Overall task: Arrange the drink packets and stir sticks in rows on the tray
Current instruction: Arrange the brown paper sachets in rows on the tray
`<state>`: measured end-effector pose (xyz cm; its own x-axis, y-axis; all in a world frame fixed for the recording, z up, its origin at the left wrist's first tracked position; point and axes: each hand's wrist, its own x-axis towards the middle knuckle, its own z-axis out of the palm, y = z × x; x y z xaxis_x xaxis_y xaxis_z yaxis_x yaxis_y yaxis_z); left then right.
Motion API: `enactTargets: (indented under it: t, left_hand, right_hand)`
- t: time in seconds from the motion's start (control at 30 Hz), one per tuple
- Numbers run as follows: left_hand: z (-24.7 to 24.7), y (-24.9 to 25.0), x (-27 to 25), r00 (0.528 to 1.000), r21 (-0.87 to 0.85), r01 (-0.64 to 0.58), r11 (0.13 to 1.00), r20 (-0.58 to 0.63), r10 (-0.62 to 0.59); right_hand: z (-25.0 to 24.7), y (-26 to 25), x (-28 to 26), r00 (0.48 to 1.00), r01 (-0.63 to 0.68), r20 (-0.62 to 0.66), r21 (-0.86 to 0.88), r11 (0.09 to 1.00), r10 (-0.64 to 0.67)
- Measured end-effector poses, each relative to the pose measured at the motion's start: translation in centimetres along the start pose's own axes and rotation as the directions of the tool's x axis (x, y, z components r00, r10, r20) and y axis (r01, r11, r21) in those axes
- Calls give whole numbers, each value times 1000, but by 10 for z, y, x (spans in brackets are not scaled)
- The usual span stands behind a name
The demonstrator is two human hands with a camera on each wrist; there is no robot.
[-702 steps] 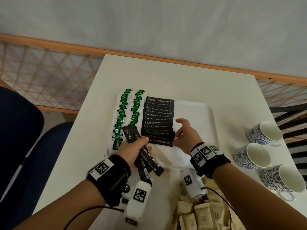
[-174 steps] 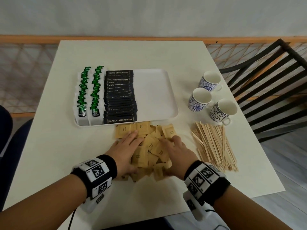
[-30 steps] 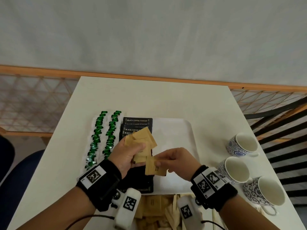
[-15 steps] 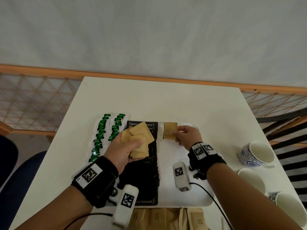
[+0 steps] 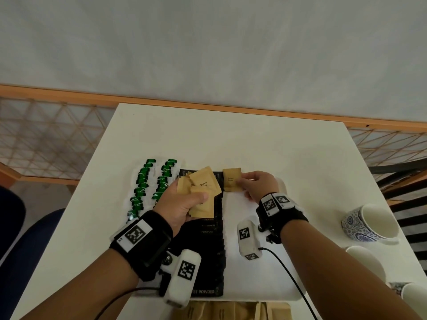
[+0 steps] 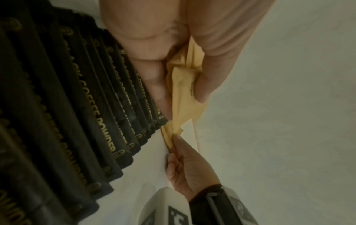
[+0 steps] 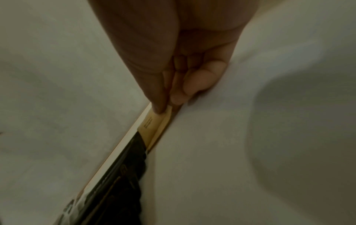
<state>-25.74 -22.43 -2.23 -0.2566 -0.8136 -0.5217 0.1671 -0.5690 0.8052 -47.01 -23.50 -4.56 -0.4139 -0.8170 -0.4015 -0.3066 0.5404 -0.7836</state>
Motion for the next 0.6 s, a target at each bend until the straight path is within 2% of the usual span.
enactTargets:
  t: [0.3, 0.43, 0.5, 0.6]
  left_hand:
    - [5, -6, 6, 1000, 17, 28, 999, 6, -28]
    - [7, -8, 6, 999, 39, 33, 999, 14, -34]
    - [9, -8, 5, 999, 45, 36, 998, 17, -37]
    - [13, -8, 2, 999, 63, 32, 997, 33, -34]
  right_hand:
    - [1, 5, 7, 1000, 16, -12, -61, 998, -17]
    - [2, 8, -1, 998, 50, -41, -14, 999, -51]
    - [3, 2, -14, 993, 112, 31, 55, 992, -114]
    - [4, -10, -39, 956, 134, 230, 208, 969, -182]
